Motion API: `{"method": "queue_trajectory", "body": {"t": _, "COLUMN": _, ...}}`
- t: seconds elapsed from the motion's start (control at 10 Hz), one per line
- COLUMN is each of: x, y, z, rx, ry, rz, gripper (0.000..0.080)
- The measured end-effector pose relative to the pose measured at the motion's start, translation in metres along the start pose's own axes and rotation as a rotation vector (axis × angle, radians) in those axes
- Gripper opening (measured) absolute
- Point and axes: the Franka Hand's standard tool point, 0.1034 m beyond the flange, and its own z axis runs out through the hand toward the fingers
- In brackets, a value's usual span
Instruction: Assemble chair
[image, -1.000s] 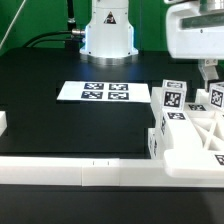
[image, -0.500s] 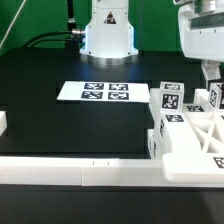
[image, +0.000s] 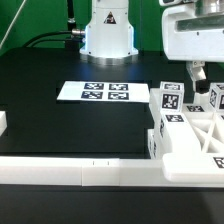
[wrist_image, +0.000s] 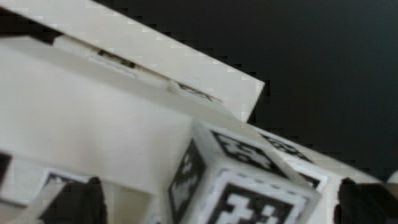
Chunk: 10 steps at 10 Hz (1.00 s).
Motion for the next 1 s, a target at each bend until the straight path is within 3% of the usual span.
{"method": "queue_trajectory", "body": {"t": 0.2, "x": -0.0009, "y": -0.0009, "z": -0.0012, "rx": -0.043, "ry": -0.014, "rz": -0.257, "gripper": 0.0649}}
{"method": "queue_trajectory", "body": {"t": 0.5, "x": 0.0025, "y": -0.0023, "z": -0.0025, "rx": -0.060, "ry": -0.008, "rz": -0.576, "gripper": 0.0649}}
{"method": "queue_trajectory", "body": {"t": 1.0, "x": -0.0064, "y": -0.0043, "z": -0.0009, "rx": -0.107, "ry": 0.009, "rz": -0.902, "gripper": 0.0649}}
